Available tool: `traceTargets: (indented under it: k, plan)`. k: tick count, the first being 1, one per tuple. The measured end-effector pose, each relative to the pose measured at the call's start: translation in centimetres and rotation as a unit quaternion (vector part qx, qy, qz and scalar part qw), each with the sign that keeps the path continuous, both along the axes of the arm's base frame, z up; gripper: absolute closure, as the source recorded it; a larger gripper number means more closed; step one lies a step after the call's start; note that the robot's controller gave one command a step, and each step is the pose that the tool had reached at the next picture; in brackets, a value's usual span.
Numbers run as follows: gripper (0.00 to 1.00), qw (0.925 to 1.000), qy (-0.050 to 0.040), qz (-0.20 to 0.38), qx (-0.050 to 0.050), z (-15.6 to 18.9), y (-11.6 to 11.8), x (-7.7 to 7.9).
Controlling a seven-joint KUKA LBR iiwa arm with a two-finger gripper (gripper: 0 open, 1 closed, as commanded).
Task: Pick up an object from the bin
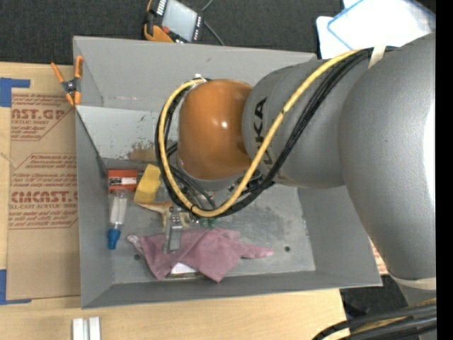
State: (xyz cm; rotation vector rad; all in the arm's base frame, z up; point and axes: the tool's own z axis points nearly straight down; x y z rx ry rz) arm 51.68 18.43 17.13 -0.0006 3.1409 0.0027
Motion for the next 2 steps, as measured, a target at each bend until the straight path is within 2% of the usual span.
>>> traceTargets:
  k: [1, 2]
  plan:
    - [0.0, 1.0, 0.0, 0.0, 0.0, 0.0, 0.0, 0.0]
    - [1.0, 0.9942, 0.0001, 0.108, 0.0, -7.0, -0.9, -1.0]
